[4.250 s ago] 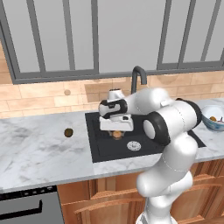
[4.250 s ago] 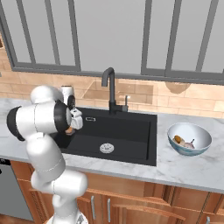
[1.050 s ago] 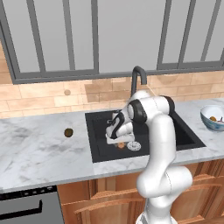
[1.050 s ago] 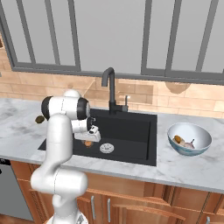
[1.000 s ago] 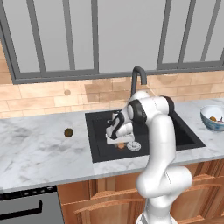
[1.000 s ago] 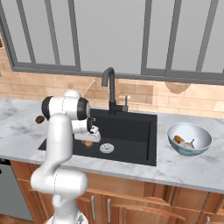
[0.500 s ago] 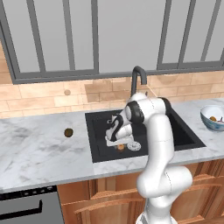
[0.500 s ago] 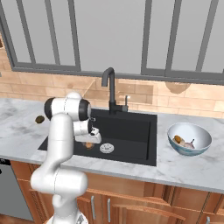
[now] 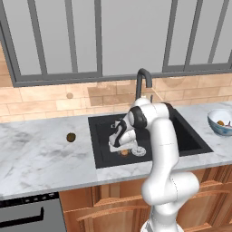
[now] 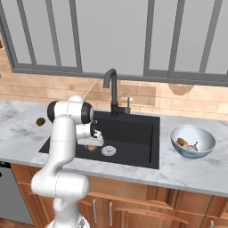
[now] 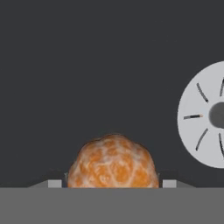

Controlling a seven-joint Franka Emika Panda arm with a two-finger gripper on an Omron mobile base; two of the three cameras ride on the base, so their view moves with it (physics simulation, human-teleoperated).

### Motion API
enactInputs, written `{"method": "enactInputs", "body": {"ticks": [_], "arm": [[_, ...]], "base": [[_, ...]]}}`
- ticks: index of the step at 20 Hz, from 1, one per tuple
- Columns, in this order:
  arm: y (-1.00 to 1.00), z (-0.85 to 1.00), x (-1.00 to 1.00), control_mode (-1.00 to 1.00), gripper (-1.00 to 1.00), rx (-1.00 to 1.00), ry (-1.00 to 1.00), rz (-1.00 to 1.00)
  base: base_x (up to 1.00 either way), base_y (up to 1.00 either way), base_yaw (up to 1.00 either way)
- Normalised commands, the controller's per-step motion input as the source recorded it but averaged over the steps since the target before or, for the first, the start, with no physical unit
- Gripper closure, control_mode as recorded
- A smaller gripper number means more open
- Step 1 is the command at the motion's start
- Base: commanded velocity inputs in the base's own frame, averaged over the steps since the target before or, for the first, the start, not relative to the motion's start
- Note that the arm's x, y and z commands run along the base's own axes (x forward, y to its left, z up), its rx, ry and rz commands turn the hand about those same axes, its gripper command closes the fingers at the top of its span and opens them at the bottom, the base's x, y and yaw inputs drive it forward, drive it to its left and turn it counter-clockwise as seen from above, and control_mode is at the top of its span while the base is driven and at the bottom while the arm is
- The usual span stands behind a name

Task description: There is a mixed pile of frozen fruits and vegetables on the counter. Locate all the frozen vegetables and place the items in a bowl on the counter. Take all the frozen fruits and defrost them in a running sink.

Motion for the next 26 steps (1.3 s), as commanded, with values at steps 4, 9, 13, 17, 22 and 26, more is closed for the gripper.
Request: {"method": "enactInputs", "body": {"ticks": [4, 9, 13, 17, 22, 26], "arm": [[-0.01, -0.1, 0.11, -1.0, -1.0, 0.0, 0.0, 0.02], [-0.01, -0.01, 0.09, -1.0, -1.0, 0.0, -0.01, 0.0], [-0.03, 0.19, 0.0, -1.0, -1.0, 0.05, 0.04, 0.0], [0.0, 0.48, -0.04, -1.0, -1.0, 0.08, 0.04, 0.0], [0.02, 0.48, -0.08, -1.0, -1.0, 0.09, 0.01, -0.01], [0.03, 0.47, -0.09, -1.0, -1.0, 0.08, 0.0, 0.0]], "base": [[0.0, 0.0, 0.0], [0.0, 0.0, 0.0], [0.0, 0.0, 0.0], [0.0, 0.0, 0.0], [0.0, 0.0, 0.0], [0.0, 0.0, 0.0]]}}
